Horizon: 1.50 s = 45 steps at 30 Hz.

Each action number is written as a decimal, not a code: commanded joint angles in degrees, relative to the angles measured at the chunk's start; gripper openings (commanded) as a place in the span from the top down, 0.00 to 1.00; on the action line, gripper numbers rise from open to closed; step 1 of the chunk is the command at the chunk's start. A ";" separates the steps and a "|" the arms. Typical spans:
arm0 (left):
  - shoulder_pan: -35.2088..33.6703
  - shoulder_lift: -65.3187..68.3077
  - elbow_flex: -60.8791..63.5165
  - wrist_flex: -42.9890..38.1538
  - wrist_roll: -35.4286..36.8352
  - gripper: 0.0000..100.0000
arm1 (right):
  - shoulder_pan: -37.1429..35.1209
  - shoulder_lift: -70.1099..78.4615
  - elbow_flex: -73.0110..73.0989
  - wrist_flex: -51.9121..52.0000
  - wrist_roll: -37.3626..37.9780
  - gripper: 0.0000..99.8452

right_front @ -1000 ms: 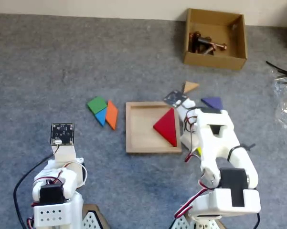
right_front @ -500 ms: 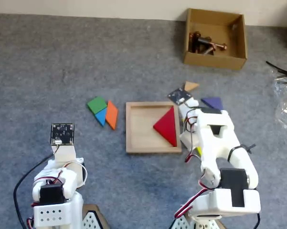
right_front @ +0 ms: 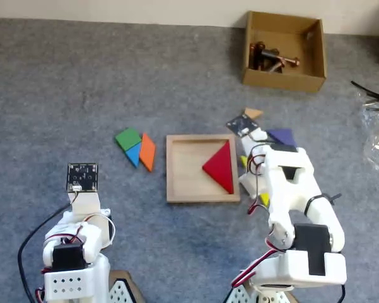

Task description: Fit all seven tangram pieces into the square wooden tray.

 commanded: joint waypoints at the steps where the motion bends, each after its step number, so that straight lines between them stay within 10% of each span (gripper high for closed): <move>1: -0.48 0.40 1.19 0.44 0.09 1.00 | 1.89 0.22 -0.22 -4.00 -0.62 0.60; 22: -0.48 0.40 1.19 0.44 0.09 1.00 | -0.22 0.13 -0.66 -1.01 -6.68 0.60; 31: -0.48 0.40 1.19 0.44 0.09 1.00 | -0.22 0.13 -0.13 -4.62 -4.22 0.92; 45: -0.48 0.40 1.19 0.44 0.09 1.00 | 0.04 -0.13 1.19 -4.53 -3.52 0.94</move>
